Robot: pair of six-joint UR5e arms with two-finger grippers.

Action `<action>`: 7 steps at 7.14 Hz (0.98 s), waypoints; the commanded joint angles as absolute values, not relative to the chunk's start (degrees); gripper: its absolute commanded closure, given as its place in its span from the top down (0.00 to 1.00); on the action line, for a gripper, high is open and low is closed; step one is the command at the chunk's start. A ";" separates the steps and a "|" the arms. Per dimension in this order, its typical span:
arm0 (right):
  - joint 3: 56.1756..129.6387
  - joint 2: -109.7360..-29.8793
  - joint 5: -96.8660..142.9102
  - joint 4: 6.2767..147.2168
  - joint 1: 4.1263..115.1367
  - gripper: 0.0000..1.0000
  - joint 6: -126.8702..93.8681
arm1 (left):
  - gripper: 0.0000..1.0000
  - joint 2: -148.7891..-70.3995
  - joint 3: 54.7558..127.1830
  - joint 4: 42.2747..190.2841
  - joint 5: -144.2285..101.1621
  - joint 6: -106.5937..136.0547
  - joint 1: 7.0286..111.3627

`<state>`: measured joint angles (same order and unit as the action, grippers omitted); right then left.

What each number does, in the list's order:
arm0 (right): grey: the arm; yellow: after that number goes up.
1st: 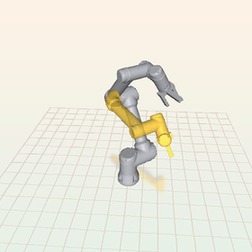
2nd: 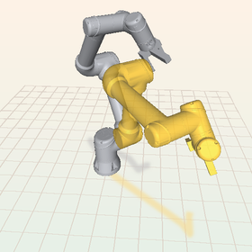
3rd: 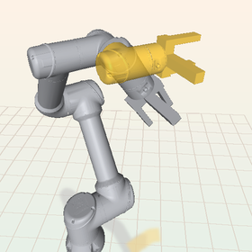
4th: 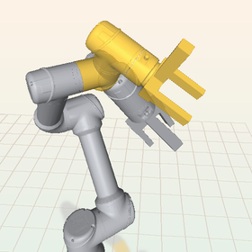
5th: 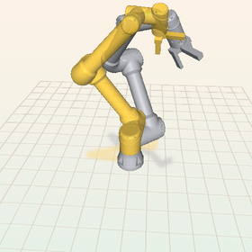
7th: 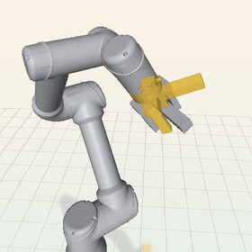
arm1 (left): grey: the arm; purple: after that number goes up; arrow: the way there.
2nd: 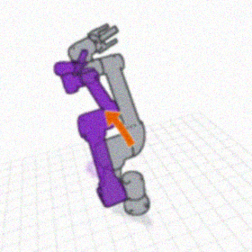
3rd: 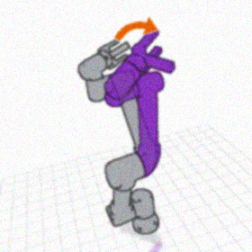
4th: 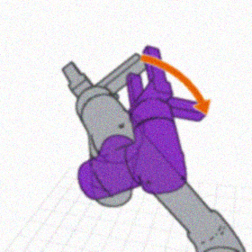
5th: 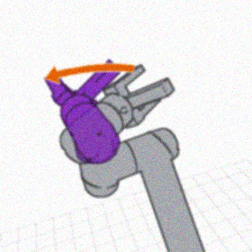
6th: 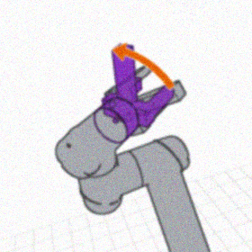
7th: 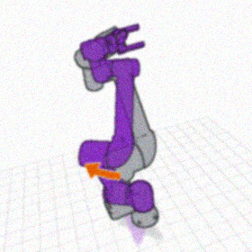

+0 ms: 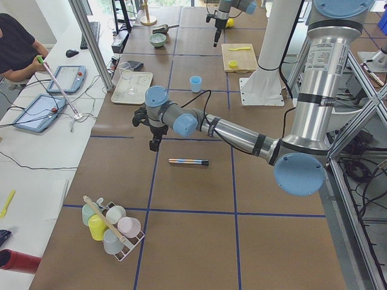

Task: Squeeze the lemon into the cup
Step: 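Lower the right gripper over the yellow lemon slice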

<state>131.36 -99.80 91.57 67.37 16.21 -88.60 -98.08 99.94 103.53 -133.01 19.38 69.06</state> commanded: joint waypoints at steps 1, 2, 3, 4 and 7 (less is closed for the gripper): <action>131.40 -99.93 79.65 67.41 2.93 1.00 -92.63 | 1.00 -98.17 99.32 103.80 -133.07 19.25 68.65; 130.18 -99.58 79.46 67.59 2.20 1.00 -92.64 | 1.00 -98.35 99.14 103.80 -133.07 19.25 68.03; 129.12 -99.49 79.45 67.59 2.11 1.00 -92.55 | 1.00 -98.52 98.79 103.80 -133.07 19.25 68.03; 128.07 -98.71 79.45 67.59 1.41 1.00 -92.55 | 1.00 -98.61 98.70 103.80 -133.07 19.25 68.03; 124.81 -96.33 79.45 67.76 0.18 1.00 -92.46 | 1.00 -98.61 98.26 103.80 -133.07 19.07 68.03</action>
